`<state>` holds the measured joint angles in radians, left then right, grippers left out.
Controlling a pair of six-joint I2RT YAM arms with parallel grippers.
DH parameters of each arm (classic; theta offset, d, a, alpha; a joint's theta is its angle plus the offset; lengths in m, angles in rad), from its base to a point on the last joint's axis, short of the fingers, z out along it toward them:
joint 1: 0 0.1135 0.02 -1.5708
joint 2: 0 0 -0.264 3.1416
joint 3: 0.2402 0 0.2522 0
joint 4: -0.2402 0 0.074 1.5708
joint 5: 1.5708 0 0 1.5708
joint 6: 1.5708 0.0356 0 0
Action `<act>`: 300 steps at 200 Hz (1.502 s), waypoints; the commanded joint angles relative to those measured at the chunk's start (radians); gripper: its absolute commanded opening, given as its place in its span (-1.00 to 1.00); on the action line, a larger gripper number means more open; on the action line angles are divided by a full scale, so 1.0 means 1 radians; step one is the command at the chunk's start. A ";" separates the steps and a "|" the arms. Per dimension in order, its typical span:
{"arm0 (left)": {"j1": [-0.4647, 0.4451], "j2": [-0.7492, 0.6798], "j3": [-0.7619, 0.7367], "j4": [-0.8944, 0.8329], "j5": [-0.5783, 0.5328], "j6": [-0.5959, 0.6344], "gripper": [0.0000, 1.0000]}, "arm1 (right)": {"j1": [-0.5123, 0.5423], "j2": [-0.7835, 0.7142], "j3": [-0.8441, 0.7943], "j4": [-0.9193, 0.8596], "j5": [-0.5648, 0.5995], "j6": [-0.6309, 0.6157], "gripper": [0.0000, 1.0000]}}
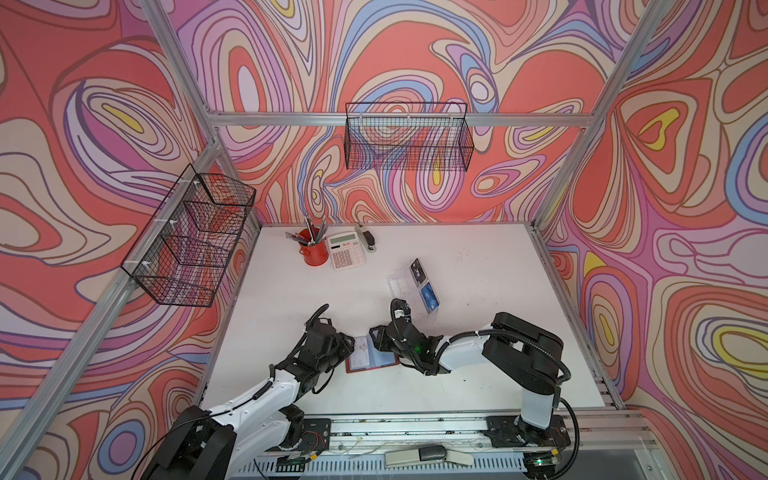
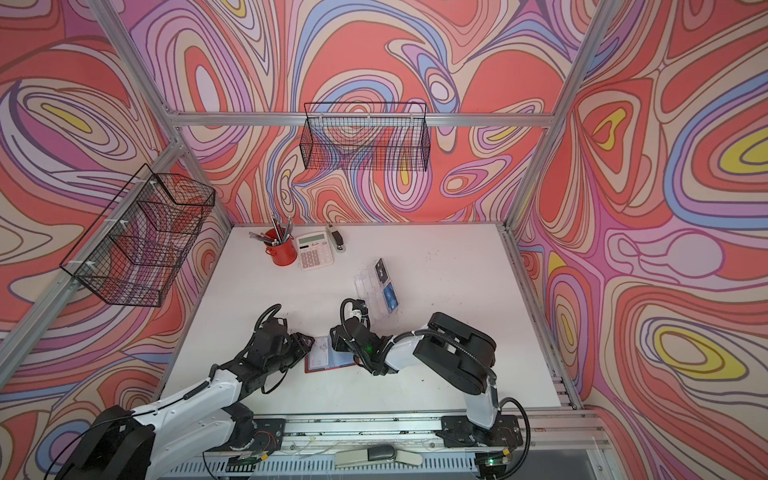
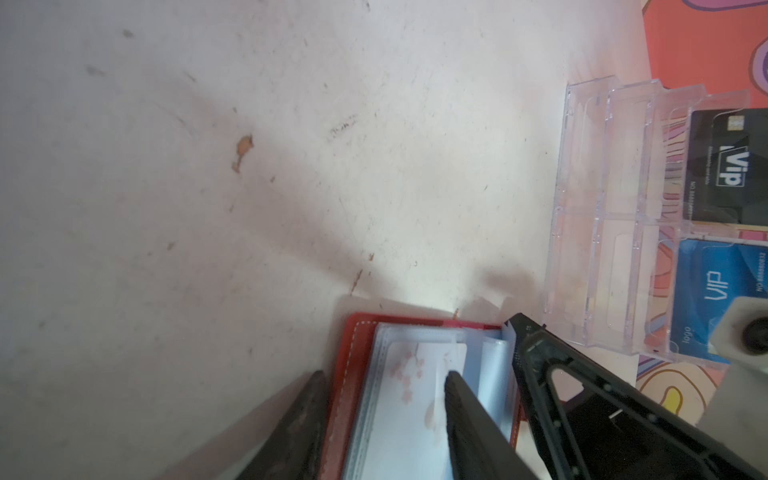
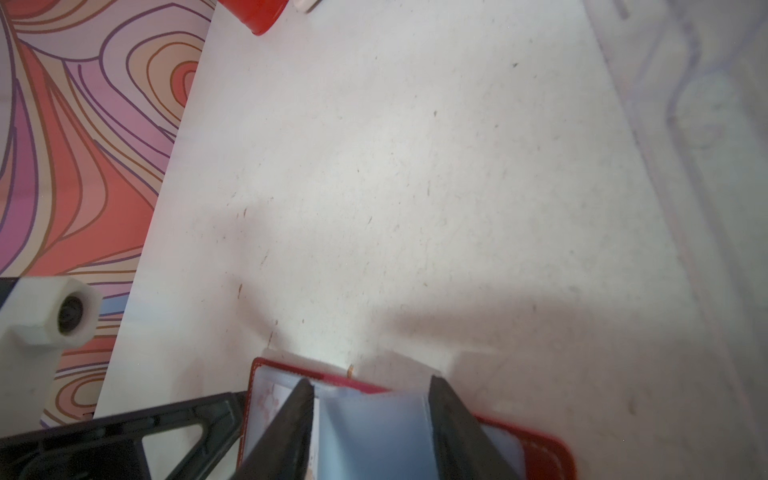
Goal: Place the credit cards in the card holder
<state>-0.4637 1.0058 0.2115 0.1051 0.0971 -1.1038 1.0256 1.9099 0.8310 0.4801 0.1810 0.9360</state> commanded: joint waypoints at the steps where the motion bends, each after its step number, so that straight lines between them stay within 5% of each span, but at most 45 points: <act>1: 0.000 0.003 0.012 -0.011 0.000 -0.002 -0.03 | -0.002 0.030 -0.037 -0.038 -0.049 -0.034 -0.02; 61: 0.000 0.015 0.016 -0.007 0.005 -0.003 -0.03 | 0.001 -0.010 -0.089 0.137 -0.190 -0.051 -0.03; 126: 0.000 0.016 0.016 -0.007 0.005 -0.003 -0.03 | 0.032 -0.067 -0.109 0.206 -0.208 -0.035 -0.03; 247: 0.000 -0.050 0.017 -0.069 -0.043 -0.003 -0.03 | 0.073 -0.086 -0.045 0.123 -0.183 -0.079 0.14; 300: 0.000 -0.196 -0.005 -0.161 -0.135 -0.013 -0.03 | 0.073 -0.111 -0.033 -0.050 -0.047 -0.070 -0.09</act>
<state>-0.4637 0.8738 0.2134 0.0319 0.0387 -1.1042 1.0946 1.8439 0.7765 0.5655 0.0273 0.8650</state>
